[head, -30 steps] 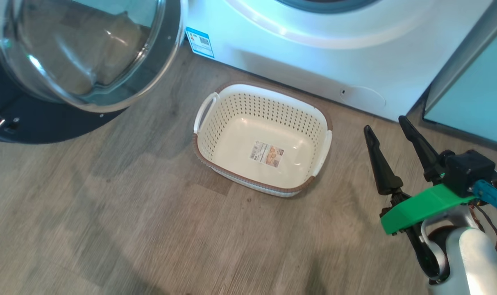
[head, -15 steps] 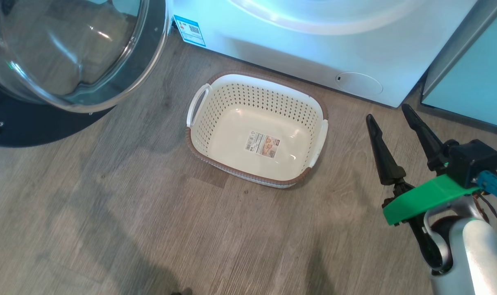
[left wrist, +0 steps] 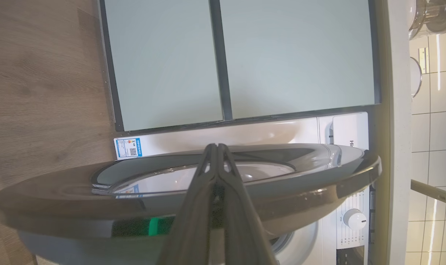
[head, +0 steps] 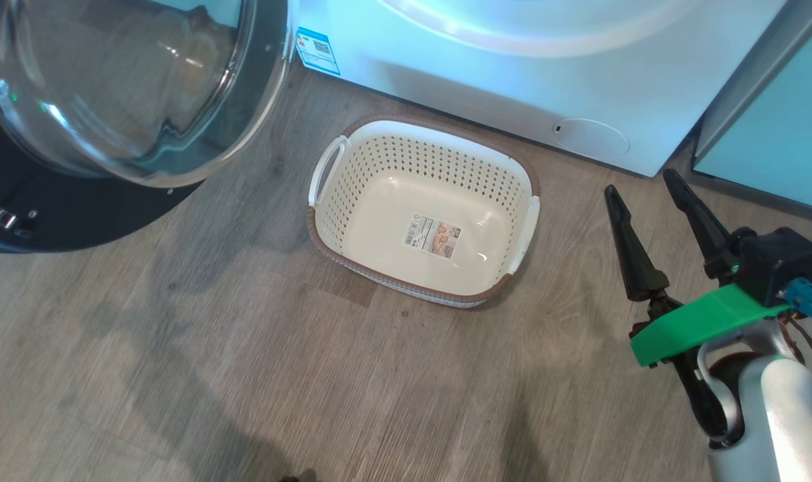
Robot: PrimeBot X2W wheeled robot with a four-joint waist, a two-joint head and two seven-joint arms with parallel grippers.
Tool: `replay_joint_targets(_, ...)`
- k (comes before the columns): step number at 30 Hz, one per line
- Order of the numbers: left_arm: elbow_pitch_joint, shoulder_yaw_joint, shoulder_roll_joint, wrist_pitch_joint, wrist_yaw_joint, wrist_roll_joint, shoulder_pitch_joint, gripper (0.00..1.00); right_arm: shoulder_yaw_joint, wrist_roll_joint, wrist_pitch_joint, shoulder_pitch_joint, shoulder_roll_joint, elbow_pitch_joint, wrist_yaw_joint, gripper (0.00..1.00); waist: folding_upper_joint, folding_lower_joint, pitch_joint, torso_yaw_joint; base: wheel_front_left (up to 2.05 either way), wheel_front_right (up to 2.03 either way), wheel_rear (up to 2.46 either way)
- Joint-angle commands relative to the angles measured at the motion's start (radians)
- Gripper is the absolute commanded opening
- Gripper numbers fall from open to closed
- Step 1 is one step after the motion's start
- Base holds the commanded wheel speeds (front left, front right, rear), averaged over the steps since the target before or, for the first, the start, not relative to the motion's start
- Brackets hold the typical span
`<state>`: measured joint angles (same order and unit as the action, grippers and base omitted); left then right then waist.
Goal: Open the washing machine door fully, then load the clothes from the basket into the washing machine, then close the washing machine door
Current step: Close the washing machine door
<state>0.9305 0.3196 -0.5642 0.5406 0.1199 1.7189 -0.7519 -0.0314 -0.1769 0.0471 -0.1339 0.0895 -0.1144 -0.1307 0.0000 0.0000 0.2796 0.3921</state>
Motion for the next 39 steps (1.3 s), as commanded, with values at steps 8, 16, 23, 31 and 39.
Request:
replay_joint_targets(8, -0.115, 0.047, -0.047, 0.158, 0.008, 0.069, 0.076, 0.00, -0.027, -0.004, -0.004, -0.030, -0.004, -0.034, 0.000, 1.00, 0.0000, 0.0000, -0.010, 0.010, 0.00, 0.00, 0.00)
replay_joint_targets(16, -0.219, 0.058, -0.020, 0.263, 0.008, 0.119, 0.144, 0.00, -0.022, -0.005, -0.012, -0.030, -0.003, -0.033, 0.000, 1.00, 0.0000, 0.0000, -0.016, 0.003, 0.00, 0.00, 0.00)
replay_joint_targets(23, -0.360, 0.071, 0.006, 0.348, -0.016, 0.162, 0.245, 0.00, -0.024, -0.008, -0.029, -0.028, -0.008, -0.019, 0.000, 1.00, 0.0000, 0.0000, -0.031, -0.015, 0.00, 0.00, 0.00)
replay_joint_targets(31, -0.547, 0.047, 0.036, 0.413, -0.026, 0.161, 0.357, 0.00, -0.023, -0.013, -0.045, -0.027, -0.015, -0.009, 0.000, 1.00, 0.0000, 0.0000, -0.050, -0.039, 0.00, 0.00, 0.00)
replay_joint_targets(39, -0.703, 0.016, 0.081, 0.449, -0.039, 0.161, 0.439, 0.00, -0.022, -0.012, -0.059, -0.025, -0.021, -0.001, 0.000, 1.00, 0.0000, 0.0000, -0.058, -0.078, 0.00, 0.00, 0.00)
